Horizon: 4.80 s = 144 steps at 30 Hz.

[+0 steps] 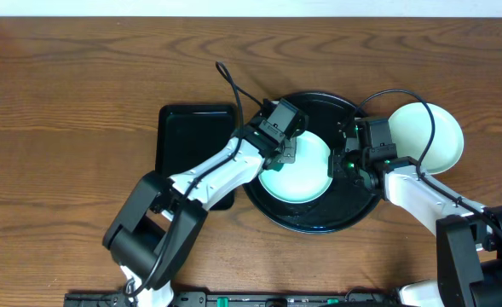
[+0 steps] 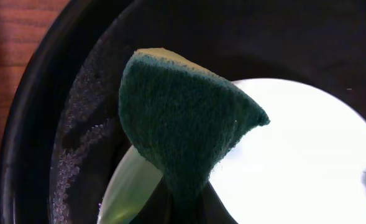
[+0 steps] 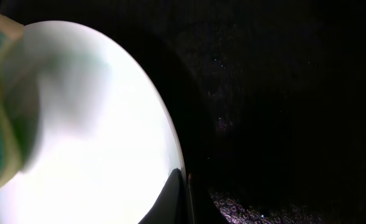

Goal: Clean dirty plates on tray and stack at the side
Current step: 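Scrub the plate's left edge with the sponge in the left gripper, then continue wiping the plate center with the sponge, right gripper holding rim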

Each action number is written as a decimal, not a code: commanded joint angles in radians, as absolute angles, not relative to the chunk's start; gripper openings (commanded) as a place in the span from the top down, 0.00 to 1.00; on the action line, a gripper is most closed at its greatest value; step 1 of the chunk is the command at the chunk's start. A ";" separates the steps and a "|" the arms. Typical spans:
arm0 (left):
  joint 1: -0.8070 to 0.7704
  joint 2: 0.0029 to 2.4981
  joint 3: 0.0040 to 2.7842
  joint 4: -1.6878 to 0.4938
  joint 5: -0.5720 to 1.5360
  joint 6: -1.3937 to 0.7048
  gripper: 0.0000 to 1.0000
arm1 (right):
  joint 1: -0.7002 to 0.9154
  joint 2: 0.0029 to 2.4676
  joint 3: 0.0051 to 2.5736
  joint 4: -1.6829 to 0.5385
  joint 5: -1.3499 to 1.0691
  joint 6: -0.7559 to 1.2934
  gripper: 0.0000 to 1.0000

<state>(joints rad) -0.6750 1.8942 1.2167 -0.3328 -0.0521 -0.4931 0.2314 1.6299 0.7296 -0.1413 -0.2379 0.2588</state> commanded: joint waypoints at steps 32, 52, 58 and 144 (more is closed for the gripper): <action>-0.719 2.013 1.200 -0.331 0.200 -0.484 0.92 | 0.239 1.639 0.727 -0.138 -0.255 0.249 0.99; -0.725 2.010 1.221 -0.304 0.535 -0.559 0.92 | 0.239 1.639 0.727 -0.138 -0.255 0.249 0.99; -0.723 1.944 1.224 -0.304 0.543 -0.559 0.92 | 0.239 1.639 0.727 -0.138 -0.255 0.249 0.99; -0.724 1.968 1.193 -0.372 0.263 -0.511 0.92 | 0.244 1.639 0.727 -0.131 -0.255 0.249 0.99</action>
